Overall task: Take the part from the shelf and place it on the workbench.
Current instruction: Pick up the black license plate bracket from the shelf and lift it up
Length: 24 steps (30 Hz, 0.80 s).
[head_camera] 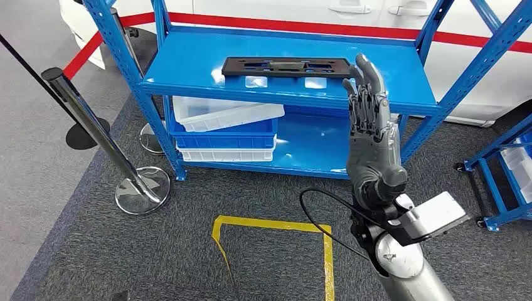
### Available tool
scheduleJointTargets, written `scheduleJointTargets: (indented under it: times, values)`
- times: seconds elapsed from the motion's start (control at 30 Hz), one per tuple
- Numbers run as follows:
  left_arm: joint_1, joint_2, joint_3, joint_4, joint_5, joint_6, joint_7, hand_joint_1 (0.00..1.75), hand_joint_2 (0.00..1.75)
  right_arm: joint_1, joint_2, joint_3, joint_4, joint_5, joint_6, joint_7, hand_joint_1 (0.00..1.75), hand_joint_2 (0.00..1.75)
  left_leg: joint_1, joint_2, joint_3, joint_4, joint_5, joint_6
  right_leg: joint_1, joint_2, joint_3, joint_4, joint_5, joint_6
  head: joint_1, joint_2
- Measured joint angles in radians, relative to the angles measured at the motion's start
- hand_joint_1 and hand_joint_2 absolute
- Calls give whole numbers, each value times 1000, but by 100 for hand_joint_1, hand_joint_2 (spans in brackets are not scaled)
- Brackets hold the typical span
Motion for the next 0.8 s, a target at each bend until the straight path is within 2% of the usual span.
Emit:
scheduleJointTargets:
  times: [0.03, 0.07, 0.1, 0.13, 0.2, 0.27, 0.3, 0.33, 0.4, 0.43, 0.47, 0.5, 0.57, 0.6, 0.63, 0.67, 0.73, 0.8]
  values:
    - [1, 0, 0, 0, 0, 0, 0, 0, 0, 0, 0, 0, 0, 0, 0, 0, 0, 0, 0, 0, 3, 1, -4, -1, 0, 0, 16, -40, 23, -2, 0, 0]
    - [1, 0, 0, 0, 0, 0, 0, 0, 0, 0, 0, 1, 1, 0, 0, 0, 0, 0, -1, 0, 5, 3, -7, -3, 1, -1, 27, -64, 31, -4, 0, 0]
    - [0, 0, 0, 0, 0, 1, 0, 0, 0, -2, 1, 1, 1, 0, 0, -1, 0, 0, -2, -1, 6, 7, -13, -8, 3, -1, 48, -116, 48, -8, 0, 0]
    - [0, 0, 0, 0, 0, 1, 0, 0, 0, -3, 3, 2, 2, 0, 0, -2, 0, 0, -3, -1, 6, 8, -17, -12, 6, -1, 61, -146, 52, -12, -1, 0]
    - [-2, 0, 0, 0, 0, 1, 1, 0, 0, -5, 7, 5, 4, 0, 1, -3, 0, 0, -4, 0, 4, 7, -20, -23, 8, 1, 69, -164, 43, -21, -2, 0]
    - [-3, -1, 0, 0, 0, 1, 3, 0, 0, -7, 10, 6, 6, 0, 2, -4, 0, 0, -3, 1, 3, 17, -30, -33, 5, 1, 79, -173, 42, -31, -2, 0]
    - [-3, -1, 0, 0, 0, 1, 3, 0, 0, -8, 12, 7, 6, 0, 2, -5, 0, 0, -2, 2, -9, 45, -44, -37, 2, 0, 86, -178, 41, -36, -3, 0]
    - [-4, -1, 0, 0, 0, 1, 4, 0, 0, -10, 14, 7, 7, 0, 2, -6, 0, 0, -1, 2, -34, 94, -65, -41, 2, -2, 93, -181, 39, -41, -3, 0]
    - [-3, -2, 1, 0, 0, 1, 4, 0, 0, -12, 18, 8, 9, 0, 2, -6, 0, 0, 1, 3, -109, 224, -107, -48, 3, -4, 101, -181, 31, -48, -4, 0]
    - [-1, -2, 1, 0, 0, 1, 4, 0, 0, -12, 19, 8, 12, 0, 2, -6, 0, 0, 3, 3, -142, 269, -113, -51, 3, -4, 105, -180, 27, -50, -4, 0]
    - [0, -2, 1, 0, 0, 1, 5, 0, 0, -12, 19, 9, 14, 0, 2, -6, 0, 0, 4, 3, -158, 281, -99, -53, 3, -3, 110, -179, 22, -49, -4, 0]
    - [2, -1, 1, 0, 0, 1, 5, 0, 0, -12, 19, 10, 16, 0, 2, -6, 0, 0, 6, 3, -155, 255, -68, -54, 3, -2, 115, -177, 16, -48, -4, 0]
    - [2, -1, 1, 0, 0, 2, 6, 0, 0, -12, 20, 10, 19, 0, 3, -8, 0, 0, 9, 3, -107, 132, 8, -54, 2, -2, 129, -173, 2, -40, -3, 0]
    - [2, -1, 1, 0, 0, 2, 7, 0, 0, -13, 21, 10, 20, 0, 3, -8, 0, 0, 8, 3, -81, 75, 28, -52, 4, -1, 133, -170, -5, -35, -4, 0]
    - [1, -1, 1, 0, 0, 2, 6, 0, 0, -15, 23, 10, 21, 0, 3, -9, 0, 0, 7, 2, -65, 40, 35, -48, 5, -1, 135, -169, -9, -29, -3, 0]
    - [0, -1, 1, 0, 0, 2, 6, 0, 0, -16, 24, 10, 23, 0, 3, -9, 0, 0, 5, 1, -59, 28, 29, -43, 6, -1, 135, -170, -12, -23, -3, 0]
    - [0, -1, 2, 0, -1, 3, 4, 0, 0, -16, 25, 11, 25, 0, 3, -10, 0, 0, 4, 0, -55, 21, 25, -29, 6, -1, 136, -174, -15, -14, -2, 0]
    - [1, -1, 2, 0, -1, 3, 1, 0, 0, -17, 25, 11, 27, 0, 3, -10, 0, 0, 5, 1, -44, 14, 22, -16, 4, -2, 126, -142, -35, -5, -1, 0]
